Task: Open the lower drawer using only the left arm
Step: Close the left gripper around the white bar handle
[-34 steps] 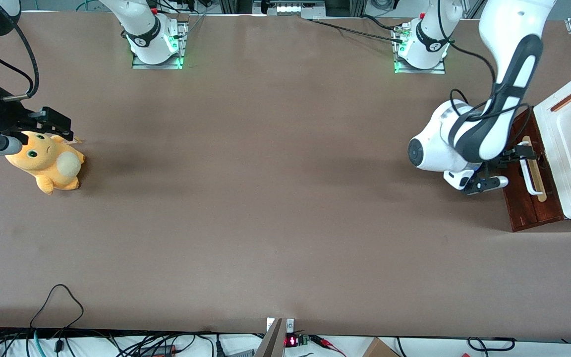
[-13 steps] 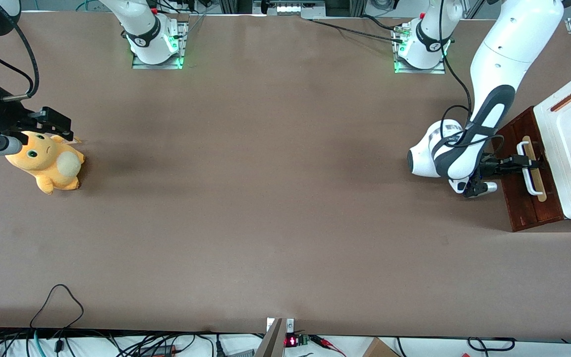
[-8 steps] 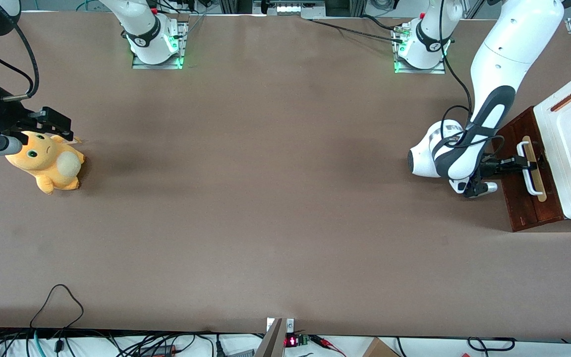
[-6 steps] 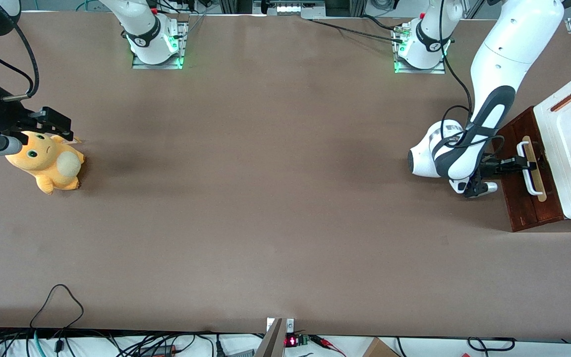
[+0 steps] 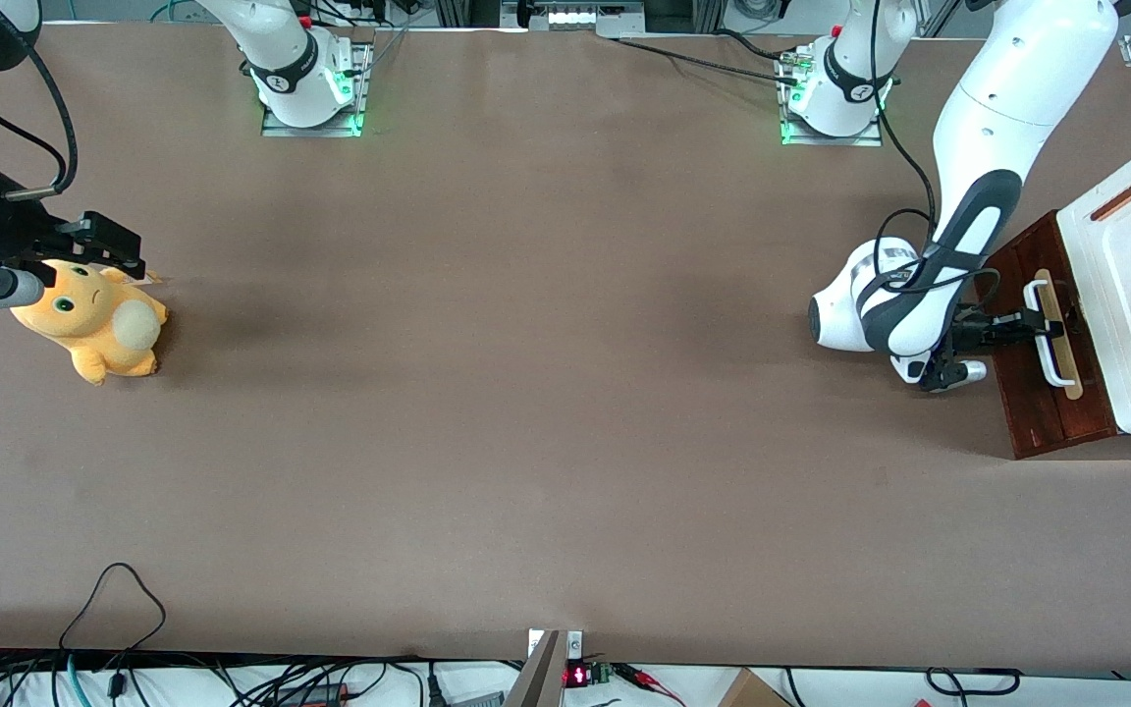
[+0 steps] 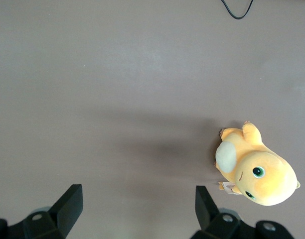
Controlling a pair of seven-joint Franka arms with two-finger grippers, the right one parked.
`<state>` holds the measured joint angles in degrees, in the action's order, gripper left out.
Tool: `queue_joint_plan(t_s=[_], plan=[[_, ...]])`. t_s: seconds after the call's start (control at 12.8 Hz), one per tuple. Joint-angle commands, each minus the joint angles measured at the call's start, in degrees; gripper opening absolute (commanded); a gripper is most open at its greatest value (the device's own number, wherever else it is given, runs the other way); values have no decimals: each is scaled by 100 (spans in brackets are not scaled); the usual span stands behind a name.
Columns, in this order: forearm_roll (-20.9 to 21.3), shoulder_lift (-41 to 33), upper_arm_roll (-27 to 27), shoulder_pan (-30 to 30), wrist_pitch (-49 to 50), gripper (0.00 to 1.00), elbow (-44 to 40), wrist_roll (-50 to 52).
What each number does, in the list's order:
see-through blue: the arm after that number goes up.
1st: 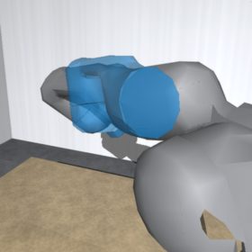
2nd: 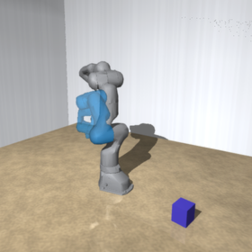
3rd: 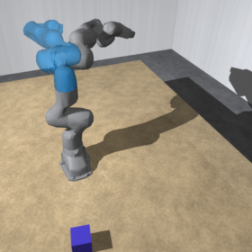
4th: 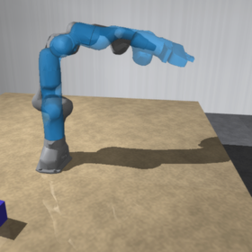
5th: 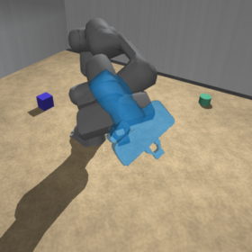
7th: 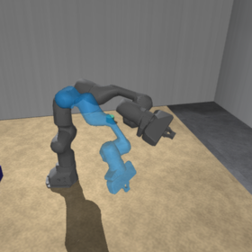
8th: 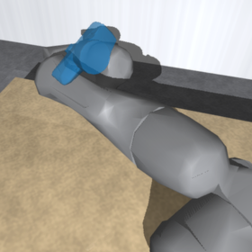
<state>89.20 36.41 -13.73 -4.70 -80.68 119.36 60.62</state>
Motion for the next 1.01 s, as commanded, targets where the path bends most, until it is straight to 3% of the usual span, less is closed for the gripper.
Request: queue_joint_plan(t_s=[0.0,0.62,0.94], plan=[[186,77,-60,-84,105,25,-88,38],[186,77,-68,-84,105,0,-97,38],[186,77,-261,-5,113,0,-176,29]])
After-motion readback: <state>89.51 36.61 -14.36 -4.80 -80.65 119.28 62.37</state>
